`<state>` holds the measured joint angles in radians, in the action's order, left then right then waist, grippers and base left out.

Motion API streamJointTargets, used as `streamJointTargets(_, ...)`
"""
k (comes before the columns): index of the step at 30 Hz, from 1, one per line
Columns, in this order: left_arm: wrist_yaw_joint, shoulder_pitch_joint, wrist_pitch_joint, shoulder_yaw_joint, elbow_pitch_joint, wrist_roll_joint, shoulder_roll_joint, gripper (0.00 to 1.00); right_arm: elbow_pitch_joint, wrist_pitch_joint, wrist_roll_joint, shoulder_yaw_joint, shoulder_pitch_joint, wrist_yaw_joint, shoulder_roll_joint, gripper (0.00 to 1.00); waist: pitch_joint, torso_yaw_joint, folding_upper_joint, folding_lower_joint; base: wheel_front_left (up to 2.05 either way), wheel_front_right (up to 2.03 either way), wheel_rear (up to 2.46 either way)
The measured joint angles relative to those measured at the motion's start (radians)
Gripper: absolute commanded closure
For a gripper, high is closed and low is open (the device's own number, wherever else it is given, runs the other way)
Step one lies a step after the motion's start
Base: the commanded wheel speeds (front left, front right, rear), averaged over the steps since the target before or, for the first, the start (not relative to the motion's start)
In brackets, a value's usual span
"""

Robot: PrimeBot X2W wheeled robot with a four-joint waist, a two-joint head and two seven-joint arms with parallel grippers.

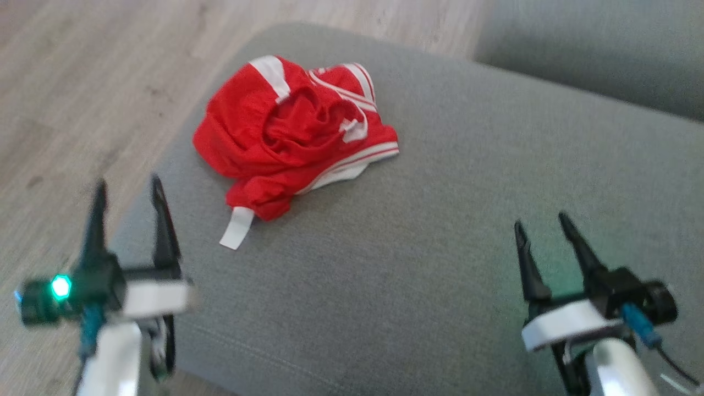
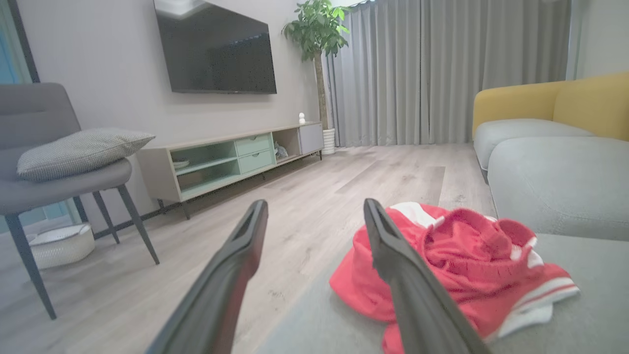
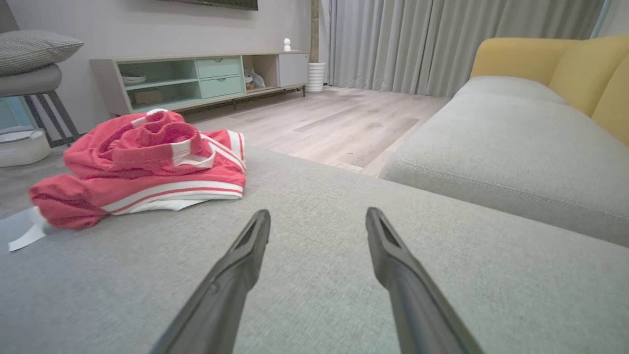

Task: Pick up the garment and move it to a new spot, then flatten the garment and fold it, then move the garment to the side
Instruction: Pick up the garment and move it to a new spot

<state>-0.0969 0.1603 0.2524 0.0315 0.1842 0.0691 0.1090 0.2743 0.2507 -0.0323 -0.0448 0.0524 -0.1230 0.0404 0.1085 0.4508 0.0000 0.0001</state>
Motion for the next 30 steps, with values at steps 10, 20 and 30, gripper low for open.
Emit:
streamJointTargets(10, 0.142, 0.431, 0.005, 0.007, 0.245, 0.0, 0.046, 0.0, -0.03, 0.0, -0.082, -0.006, 0.145, 0.0, 0.07, 0.0, 0.208, -0.07, 0.0, 0.0003, 0.0, 0.0, 0.0)
streamJointTargets(20, 0.204, 0.695, -0.119, 0.056, 0.67, 0.022, 0.047, 0.0, -0.066, 0.005, -0.054, -0.053, 0.227, 0.0, 0.17, 0.0, 0.359, -0.155, -0.0001, 0.0003, 0.0, 0.0, 0.0)
streamJointTargets(30, 0.184, 0.779, -0.046, 0.081, 0.871, 0.029, 0.073, 1.0, -0.105, 0.01, -0.037, -0.096, 0.266, 0.0, 0.194, 0.0, 0.408, -0.219, -0.0001, 0.0001, 0.0, 0.0, 0.0)
